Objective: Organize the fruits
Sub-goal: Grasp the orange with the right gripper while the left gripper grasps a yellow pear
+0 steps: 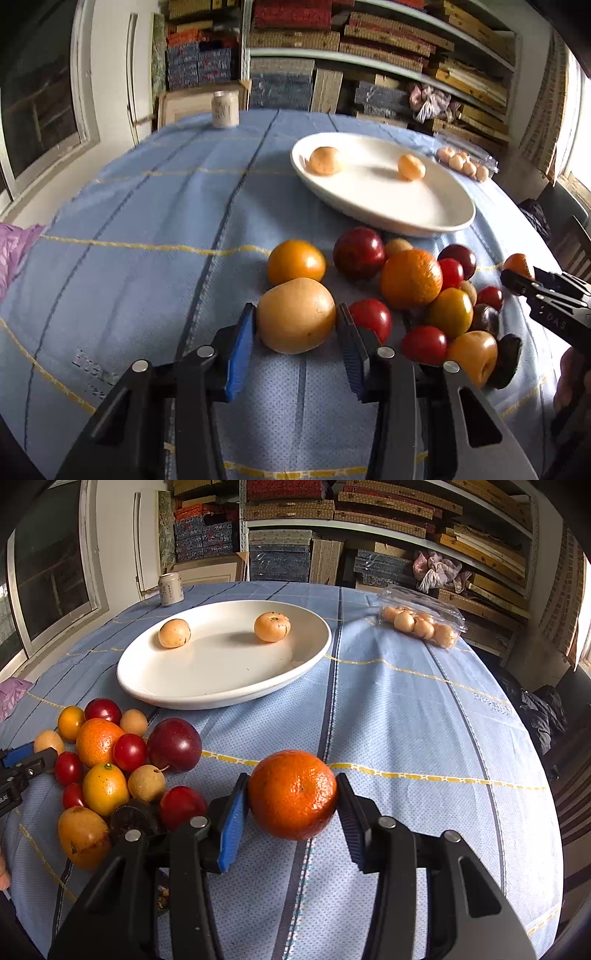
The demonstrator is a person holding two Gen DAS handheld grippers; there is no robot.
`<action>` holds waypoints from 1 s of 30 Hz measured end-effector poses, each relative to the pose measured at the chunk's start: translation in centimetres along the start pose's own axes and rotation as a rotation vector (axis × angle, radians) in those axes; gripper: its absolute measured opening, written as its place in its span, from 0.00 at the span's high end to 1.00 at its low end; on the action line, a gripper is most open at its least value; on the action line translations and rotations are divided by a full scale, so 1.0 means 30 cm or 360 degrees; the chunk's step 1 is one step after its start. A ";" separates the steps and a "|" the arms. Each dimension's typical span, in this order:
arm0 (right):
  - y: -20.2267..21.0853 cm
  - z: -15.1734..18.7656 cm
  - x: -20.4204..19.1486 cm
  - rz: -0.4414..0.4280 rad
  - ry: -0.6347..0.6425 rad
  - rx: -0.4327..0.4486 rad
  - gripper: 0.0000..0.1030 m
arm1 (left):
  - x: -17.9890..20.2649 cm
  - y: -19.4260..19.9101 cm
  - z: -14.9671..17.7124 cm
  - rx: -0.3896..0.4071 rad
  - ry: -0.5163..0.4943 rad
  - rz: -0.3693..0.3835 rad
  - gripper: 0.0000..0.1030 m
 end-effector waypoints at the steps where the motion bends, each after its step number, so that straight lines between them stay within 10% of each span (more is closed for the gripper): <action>1: 0.001 0.000 0.000 0.0001 0.0001 0.0002 0.56 | 0.002 0.008 -0.003 0.0018 -0.0005 0.0001 0.57; 30: 0.068 -0.014 -0.005 0.0053 0.0036 0.0127 0.56 | 0.061 0.075 -0.030 0.0094 -0.0037 0.0048 0.57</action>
Point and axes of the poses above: each gripper's, at about its wrist camera, not at the fingertips, and y roughly against the way its jaws point, x to its right, z to its underside, the point moved 10 cm from there along -y, roughly the way its jaws point, and after that the axes turned 7 degrees about y, right-handed, at the moved point
